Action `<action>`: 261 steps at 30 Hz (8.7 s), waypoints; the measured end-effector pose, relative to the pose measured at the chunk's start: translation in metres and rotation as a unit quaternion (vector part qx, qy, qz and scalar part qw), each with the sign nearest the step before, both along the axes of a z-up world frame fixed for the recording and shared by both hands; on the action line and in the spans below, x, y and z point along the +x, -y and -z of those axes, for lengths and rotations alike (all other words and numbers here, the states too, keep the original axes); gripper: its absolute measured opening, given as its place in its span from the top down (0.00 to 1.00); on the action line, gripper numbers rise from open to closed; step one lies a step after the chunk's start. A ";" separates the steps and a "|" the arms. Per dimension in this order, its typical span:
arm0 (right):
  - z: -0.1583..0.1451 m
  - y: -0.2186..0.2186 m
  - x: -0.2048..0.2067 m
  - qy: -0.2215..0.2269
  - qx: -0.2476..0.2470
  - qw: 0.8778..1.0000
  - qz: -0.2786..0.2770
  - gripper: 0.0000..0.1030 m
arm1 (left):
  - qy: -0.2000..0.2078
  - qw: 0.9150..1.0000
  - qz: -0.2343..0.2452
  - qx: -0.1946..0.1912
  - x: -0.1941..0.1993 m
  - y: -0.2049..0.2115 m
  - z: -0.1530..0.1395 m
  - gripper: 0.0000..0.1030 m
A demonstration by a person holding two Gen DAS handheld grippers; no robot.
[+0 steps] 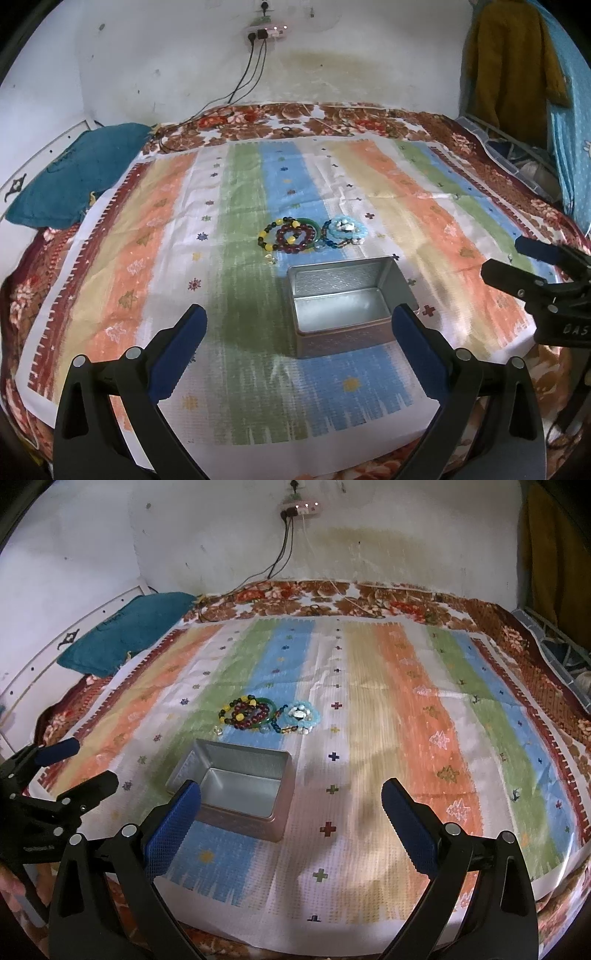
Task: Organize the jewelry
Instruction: 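Move both tools toward the bracelets and silver tin, then close the left gripper on the small gold ring while the right gripper grasps the pale blue bracelet, then carry the gold ring and pale blue bracelet over the tin and release both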
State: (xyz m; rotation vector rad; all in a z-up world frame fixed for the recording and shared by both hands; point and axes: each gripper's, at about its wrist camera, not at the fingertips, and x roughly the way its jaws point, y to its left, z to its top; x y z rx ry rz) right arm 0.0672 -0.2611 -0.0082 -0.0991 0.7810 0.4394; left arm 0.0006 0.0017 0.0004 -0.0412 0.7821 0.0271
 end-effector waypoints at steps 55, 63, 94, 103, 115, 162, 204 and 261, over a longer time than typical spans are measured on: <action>0.008 -0.010 0.061 -0.033 -0.003 0.999 0.029 0.04 | -0.046 0.999 -0.013 -0.014 0.068 -0.014 0.013 0.05; 0.009 -0.010 0.075 -0.042 0.007 0.998 0.036 0.04 | -0.064 0.996 -0.052 -0.022 0.083 -0.030 0.018 0.05; 0.041 -0.030 0.158 -0.120 -0.001 0.991 0.050 0.04 | -0.147 0.985 -0.075 -0.057 0.159 -0.062 0.063 0.05; 0.056 -0.035 0.180 -0.152 0.010 0.987 0.046 0.04 | -0.176 0.981 -0.067 -0.056 0.175 -0.061 0.078 0.05; 0.083 -0.028 0.215 -0.181 0.020 0.980 0.077 0.04 | -0.204 0.975 -0.059 -0.059 0.196 -0.060 0.099 0.20; 0.146 -0.063 0.267 -0.212 -0.045 0.972 0.088 0.81 | -0.258 0.965 -0.039 -0.028 0.227 -0.046 0.151 0.83; 0.072 -0.073 0.218 -0.150 -0.015 0.989 0.013 0.88 | -0.230 0.972 -0.044 -0.023 0.217 -0.063 0.130 0.62; -0.007 -0.067 0.120 -0.076 0.019 0.995 -0.065 0.88 | -0.099 0.992 0.047 -0.067 0.116 -0.010 0.017 0.84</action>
